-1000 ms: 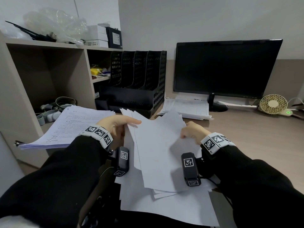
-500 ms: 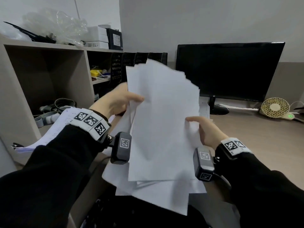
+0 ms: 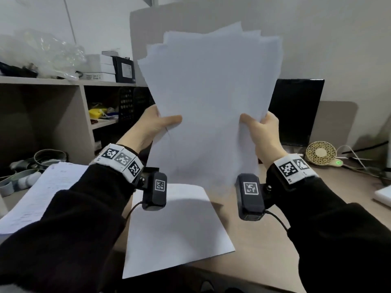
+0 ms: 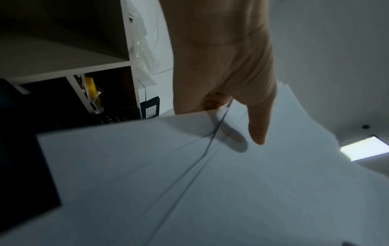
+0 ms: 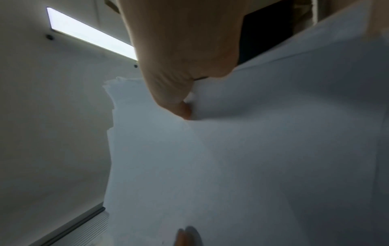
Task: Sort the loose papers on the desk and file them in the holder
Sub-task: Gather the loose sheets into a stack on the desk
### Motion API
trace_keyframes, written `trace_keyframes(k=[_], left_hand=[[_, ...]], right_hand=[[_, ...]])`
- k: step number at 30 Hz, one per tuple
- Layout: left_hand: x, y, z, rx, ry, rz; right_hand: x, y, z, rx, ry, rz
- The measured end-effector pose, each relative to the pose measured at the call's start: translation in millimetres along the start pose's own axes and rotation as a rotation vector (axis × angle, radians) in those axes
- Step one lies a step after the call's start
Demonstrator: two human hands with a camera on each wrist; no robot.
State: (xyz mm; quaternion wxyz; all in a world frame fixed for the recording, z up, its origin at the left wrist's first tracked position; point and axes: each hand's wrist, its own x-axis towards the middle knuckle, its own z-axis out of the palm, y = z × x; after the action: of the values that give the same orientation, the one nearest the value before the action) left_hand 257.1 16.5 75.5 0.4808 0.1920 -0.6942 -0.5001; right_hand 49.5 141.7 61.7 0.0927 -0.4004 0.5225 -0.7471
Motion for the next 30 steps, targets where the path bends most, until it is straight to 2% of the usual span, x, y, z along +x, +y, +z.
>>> trace_keyframes(k=[4, 8, 10, 12, 14, 16, 18, 20, 22, 24, 30], left_hand=[[4, -2, 1, 0.094, 0.016, -0.014], [-8, 8, -13, 0.199, -0.104, -0.119], [-19, 4, -24, 0.341, -0.135, -0.289], [-34, -9, -36, 0.52, -0.193, -0.548], [-46, -31, -44, 0.655, -0.272, -0.765], [-60, -50, -45, 0.766, -0.326, -0.88], [-71, -64, -45, 0.85, -0.32, -0.96], [-77, -80, -50, 0.885, -0.34, -1.035], [-76, -97, -59, 0.873, -0.353, -1.066], [-78, -96, -60, 0.822, -0.315, -1.04], [-88, -84, -62, 0.692, -0.239, -0.992]], right_hand=[[5, -8, -4, -0.067, -0.05, 0.037], [1, -8, -5, -0.231, -0.195, 0.248], [-8, -3, 1, -0.49, -0.271, 0.37], [-20, 12, 6, -0.794, -0.408, 0.448], [-37, 33, 15, -0.926, -0.584, 0.537], [-53, 48, 22, -1.031, -0.728, 0.598], [-71, 49, 29, -1.287, -0.83, 0.537], [-78, 47, 33, -1.37, -0.87, 0.459], [-78, 48, 36, -1.399, -0.917, 0.427], [-75, 52, 37, -1.377, -0.922, 0.444], [-70, 63, 34, -1.25, -0.849, 0.511]])
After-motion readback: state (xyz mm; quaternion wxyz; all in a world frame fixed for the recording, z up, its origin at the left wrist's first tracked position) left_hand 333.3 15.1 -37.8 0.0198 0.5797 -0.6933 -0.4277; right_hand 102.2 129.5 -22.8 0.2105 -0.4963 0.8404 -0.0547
